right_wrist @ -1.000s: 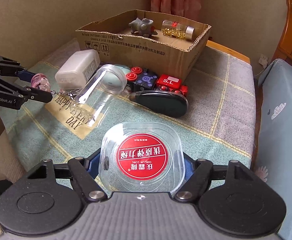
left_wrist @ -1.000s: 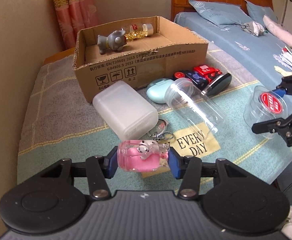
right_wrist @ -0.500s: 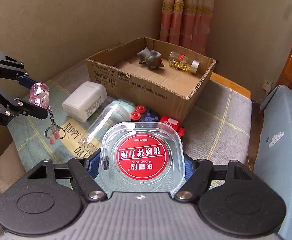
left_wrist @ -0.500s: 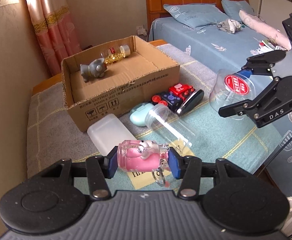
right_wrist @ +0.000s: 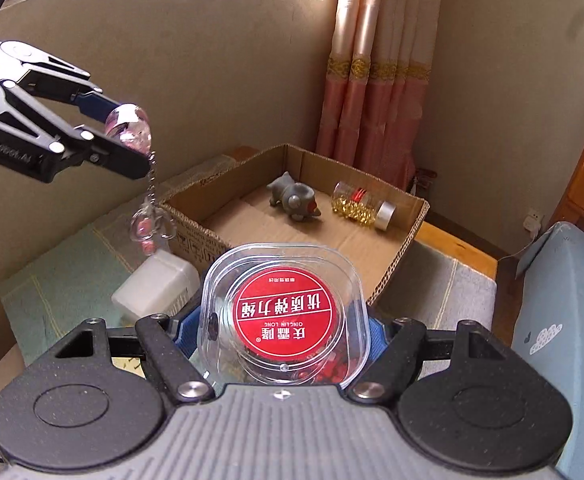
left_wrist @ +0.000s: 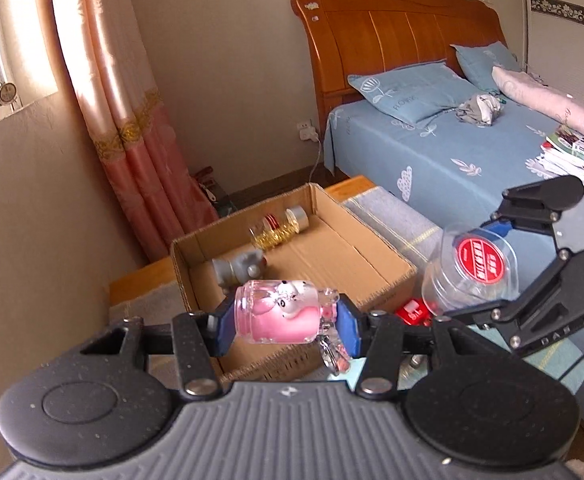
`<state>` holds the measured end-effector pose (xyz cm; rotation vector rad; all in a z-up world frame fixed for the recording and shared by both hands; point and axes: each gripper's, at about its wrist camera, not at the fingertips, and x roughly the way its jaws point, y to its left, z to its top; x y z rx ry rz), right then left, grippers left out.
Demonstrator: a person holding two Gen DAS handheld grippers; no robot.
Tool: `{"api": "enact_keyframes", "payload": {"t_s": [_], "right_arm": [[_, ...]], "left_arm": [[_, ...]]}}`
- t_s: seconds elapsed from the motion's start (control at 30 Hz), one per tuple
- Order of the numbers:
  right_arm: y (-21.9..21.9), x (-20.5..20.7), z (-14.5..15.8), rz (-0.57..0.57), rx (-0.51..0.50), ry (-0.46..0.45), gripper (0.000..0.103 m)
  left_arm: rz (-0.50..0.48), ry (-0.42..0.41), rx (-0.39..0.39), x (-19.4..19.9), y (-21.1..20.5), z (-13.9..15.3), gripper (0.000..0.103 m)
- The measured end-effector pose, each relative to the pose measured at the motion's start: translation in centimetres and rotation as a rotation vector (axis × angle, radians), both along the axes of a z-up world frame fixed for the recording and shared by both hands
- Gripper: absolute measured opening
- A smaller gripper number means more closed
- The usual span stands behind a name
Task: Organize rigid objects
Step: 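Lift the keychain with the left tool into the box and release it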
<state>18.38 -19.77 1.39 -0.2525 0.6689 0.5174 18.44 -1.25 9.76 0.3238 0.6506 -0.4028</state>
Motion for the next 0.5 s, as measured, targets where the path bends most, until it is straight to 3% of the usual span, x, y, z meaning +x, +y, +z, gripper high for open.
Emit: {"api": "enact_keyframes", "payload": {"t_s": [0.13,0.3,0.37,0.4,0.5], "right_arm": [[0.3,1.2,1.0,-0.009,0.011,-0.019,0.080],[0.6,2.1,1.7,-0.017,0.020,-0.031,0.080],[0.7,2.4,1.8,-0.020,0.022,-0.030,0.080],[0.8,2.5,1.8,-0.021,0.024,-0.027,0.080],[0.9,3.0,1.6,-0.024,0.021,-0.019,0.080]], "left_arm": [[0.020,-0.005,0.010,2.9,0.0,0.1,0.049],[0.059,0.037,0.011,5.6,0.2,-2.3,0.053],[0.055,0.039,-0.012,5.7,0.5,-3.3,0.092],[0.077,0.017,-0.020,5.5,0.9,-3.7,0.101],[0.126,-0.055,-0.005,4.6,1.4,-4.5,0.102]]}}
